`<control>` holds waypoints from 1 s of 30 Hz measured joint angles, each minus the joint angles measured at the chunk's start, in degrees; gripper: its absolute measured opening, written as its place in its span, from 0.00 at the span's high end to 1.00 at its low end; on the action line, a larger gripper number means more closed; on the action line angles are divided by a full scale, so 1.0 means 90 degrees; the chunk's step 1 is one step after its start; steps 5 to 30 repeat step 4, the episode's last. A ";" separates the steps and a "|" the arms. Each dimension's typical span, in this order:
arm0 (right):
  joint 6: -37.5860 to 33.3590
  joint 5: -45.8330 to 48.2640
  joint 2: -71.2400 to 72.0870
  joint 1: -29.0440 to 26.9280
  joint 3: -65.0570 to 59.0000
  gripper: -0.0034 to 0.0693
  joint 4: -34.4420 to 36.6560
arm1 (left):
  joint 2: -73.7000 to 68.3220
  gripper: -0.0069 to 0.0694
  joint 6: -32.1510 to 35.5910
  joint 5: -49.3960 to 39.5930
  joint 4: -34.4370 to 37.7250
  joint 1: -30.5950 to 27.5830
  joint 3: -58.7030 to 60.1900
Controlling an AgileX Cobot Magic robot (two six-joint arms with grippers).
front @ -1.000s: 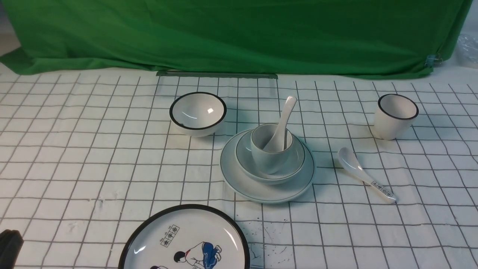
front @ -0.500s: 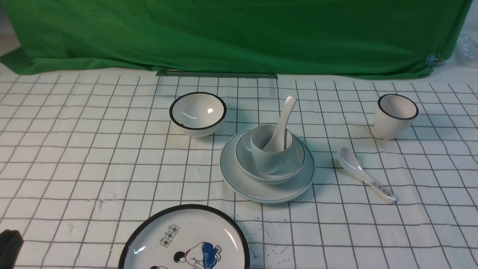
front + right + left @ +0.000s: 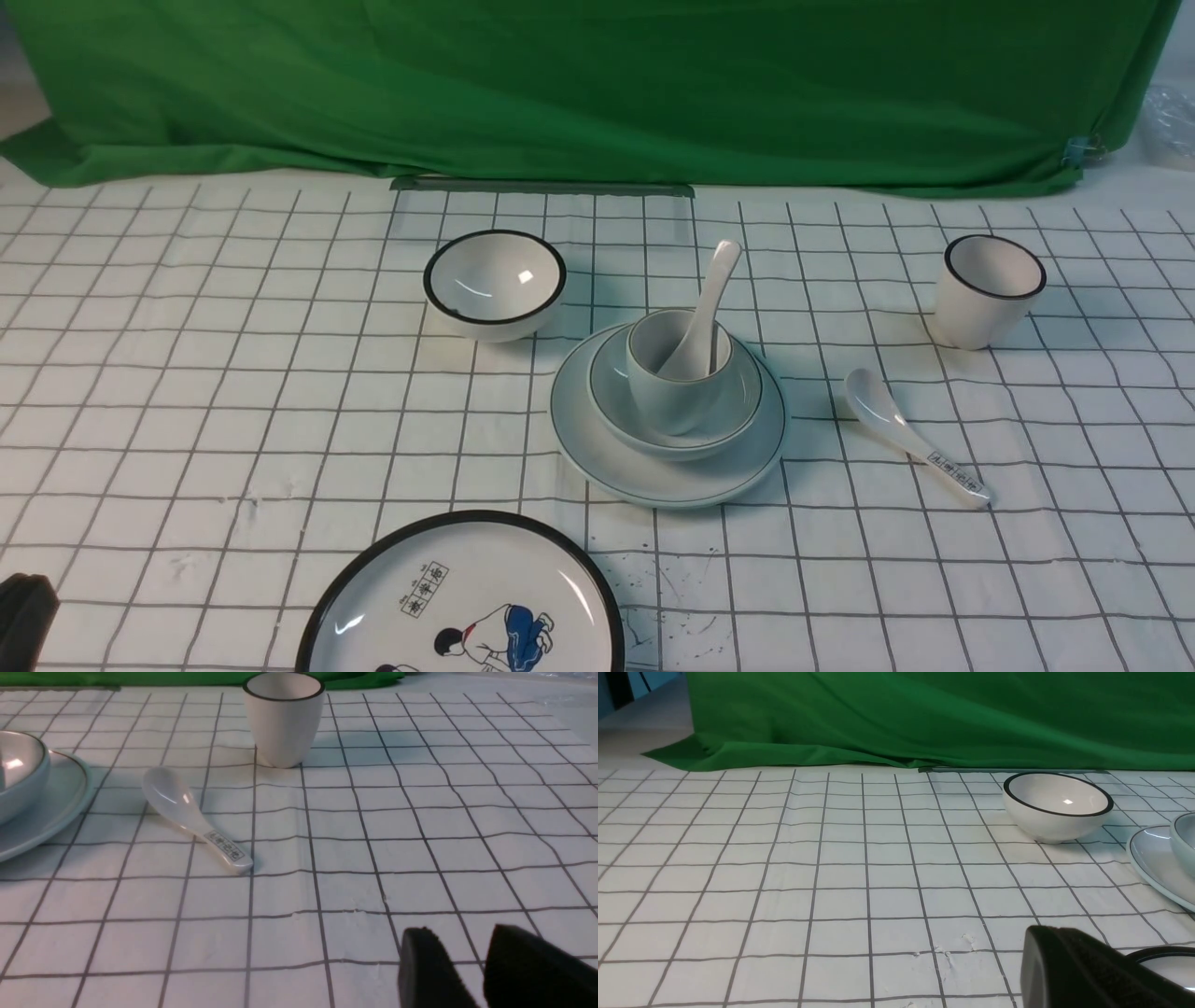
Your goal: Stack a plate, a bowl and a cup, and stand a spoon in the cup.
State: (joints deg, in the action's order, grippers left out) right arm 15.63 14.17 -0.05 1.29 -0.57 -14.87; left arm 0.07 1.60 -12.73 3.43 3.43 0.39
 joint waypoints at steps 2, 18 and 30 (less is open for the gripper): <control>0.0000 0.0000 0.0000 0.0000 0.0000 0.63 0.0000 | 0.0000 0.91 0.0000 0.0000 0.0000 0.0000 0.0000; 0.0000 0.0000 0.0000 0.0000 0.0000 0.63 0.0000 | 0.0000 0.91 0.0000 0.0000 0.0000 0.0000 0.0000; 0.0000 0.0000 0.0000 0.0000 0.0000 0.63 0.0000 | 0.0000 0.91 0.0000 0.0000 0.0000 0.0000 0.0000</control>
